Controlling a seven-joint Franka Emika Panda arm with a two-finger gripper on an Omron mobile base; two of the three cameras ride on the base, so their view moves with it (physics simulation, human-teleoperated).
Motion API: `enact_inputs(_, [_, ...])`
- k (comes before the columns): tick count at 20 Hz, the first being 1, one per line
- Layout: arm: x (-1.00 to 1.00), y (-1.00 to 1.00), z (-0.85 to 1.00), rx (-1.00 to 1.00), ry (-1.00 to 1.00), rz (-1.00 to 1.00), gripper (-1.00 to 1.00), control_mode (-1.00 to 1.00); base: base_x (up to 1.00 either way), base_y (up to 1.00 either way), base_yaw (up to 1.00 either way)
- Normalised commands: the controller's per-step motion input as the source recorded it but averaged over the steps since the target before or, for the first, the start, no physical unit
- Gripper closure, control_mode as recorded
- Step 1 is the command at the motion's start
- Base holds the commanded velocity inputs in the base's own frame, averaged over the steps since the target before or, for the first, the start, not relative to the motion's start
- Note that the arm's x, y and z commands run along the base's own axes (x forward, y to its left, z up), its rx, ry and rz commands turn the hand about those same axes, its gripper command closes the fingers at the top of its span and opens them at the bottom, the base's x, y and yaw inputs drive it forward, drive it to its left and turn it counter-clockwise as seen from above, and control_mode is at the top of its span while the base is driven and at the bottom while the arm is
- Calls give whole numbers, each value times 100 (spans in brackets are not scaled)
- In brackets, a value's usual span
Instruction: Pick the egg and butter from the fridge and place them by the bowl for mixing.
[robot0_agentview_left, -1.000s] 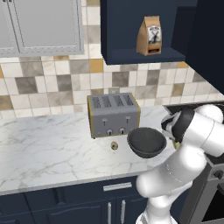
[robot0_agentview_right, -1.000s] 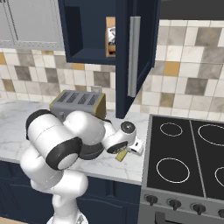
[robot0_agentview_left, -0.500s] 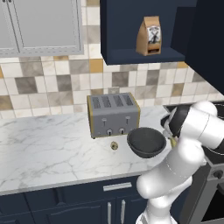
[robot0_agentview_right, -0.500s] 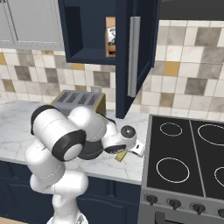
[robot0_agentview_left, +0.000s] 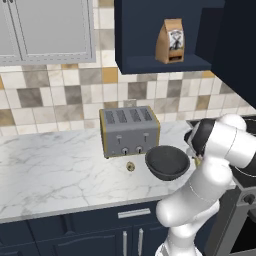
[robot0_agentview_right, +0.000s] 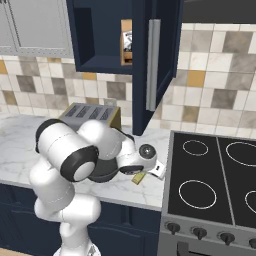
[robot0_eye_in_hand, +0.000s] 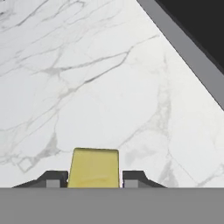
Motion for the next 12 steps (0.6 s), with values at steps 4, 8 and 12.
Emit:
enact_inputs(4, [-10, 6, 2, 0, -8, -6, -100, -100, 0, 0, 0])
enact_inputs(8, [-18, 0, 16, 0, -7, -8, -100, -100, 0, 0, 0])
enact_inputs(12, [-22, 12, 21, 0, -4, -9, -100, -100, 0, 0, 0])
